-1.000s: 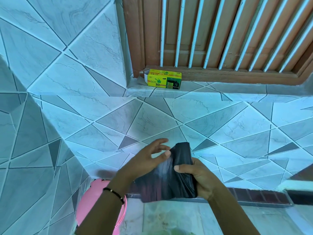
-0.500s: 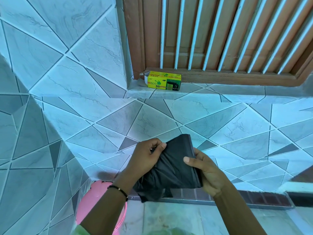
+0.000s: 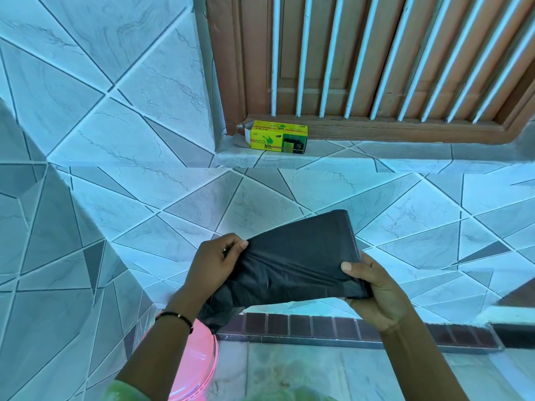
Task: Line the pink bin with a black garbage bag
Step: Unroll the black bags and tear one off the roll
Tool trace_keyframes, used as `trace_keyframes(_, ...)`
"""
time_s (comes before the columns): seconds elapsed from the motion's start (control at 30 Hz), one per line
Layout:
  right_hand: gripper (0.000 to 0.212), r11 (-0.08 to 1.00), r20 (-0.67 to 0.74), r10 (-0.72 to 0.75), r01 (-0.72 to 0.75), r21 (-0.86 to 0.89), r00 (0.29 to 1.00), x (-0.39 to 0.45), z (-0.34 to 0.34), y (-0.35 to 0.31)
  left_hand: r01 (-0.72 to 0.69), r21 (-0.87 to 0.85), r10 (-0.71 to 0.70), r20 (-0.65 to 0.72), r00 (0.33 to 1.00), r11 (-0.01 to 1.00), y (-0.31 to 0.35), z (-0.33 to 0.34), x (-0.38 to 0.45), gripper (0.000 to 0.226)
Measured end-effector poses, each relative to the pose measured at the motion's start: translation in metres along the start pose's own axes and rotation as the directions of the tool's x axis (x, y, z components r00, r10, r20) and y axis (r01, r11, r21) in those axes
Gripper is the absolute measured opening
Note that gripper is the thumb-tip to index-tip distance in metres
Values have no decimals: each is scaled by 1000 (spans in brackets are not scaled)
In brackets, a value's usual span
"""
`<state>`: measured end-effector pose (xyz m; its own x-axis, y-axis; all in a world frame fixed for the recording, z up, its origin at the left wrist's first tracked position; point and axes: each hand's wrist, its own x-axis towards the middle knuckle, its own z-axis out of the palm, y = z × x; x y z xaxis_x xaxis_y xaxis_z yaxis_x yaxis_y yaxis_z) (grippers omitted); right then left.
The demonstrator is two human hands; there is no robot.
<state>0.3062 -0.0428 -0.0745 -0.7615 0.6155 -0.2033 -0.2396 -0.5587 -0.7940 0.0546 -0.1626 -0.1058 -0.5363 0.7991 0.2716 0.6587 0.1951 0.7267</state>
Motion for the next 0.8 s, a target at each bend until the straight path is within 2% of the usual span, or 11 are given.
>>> trace_keyframes(0.07,66,998,-8,4,-5,-60,1000,-1,1,-2,41,28,-41,20,999,999,-5,0,1,30)
trace_keyframes(0.2,44,995,9,12,-11,-104,1000,0,8,2,82,51,-88,136,987,995,11,7,2,25)
trace_keyframes(0.3,29,991,49,38,-32,-129,998,3,19,9,98,-145,-67,208,976,985,41,16,4,38)
trace_keyframes(0.4,26,987,68,57,-46,-153,996,6,27,15,133,-351,-24,298,954,927,70,26,4,41)
trace_keyframes(0.47,28,982,76,72,-57,-183,994,7,30,18,153,-423,-19,303,953,893,85,32,5,30)
trace_keyframes(0.57,34,984,81,71,-56,-171,994,9,30,21,104,-395,-31,188,982,913,97,37,4,14)
trace_keyframes(0.67,53,989,76,54,-43,-139,996,11,28,22,39,-339,5,128,992,940,97,38,2,17)
trace_keyframes(0.8,72,995,58,76,-72,-70,995,14,25,21,-17,-311,69,159,985,950,92,35,-1,18)
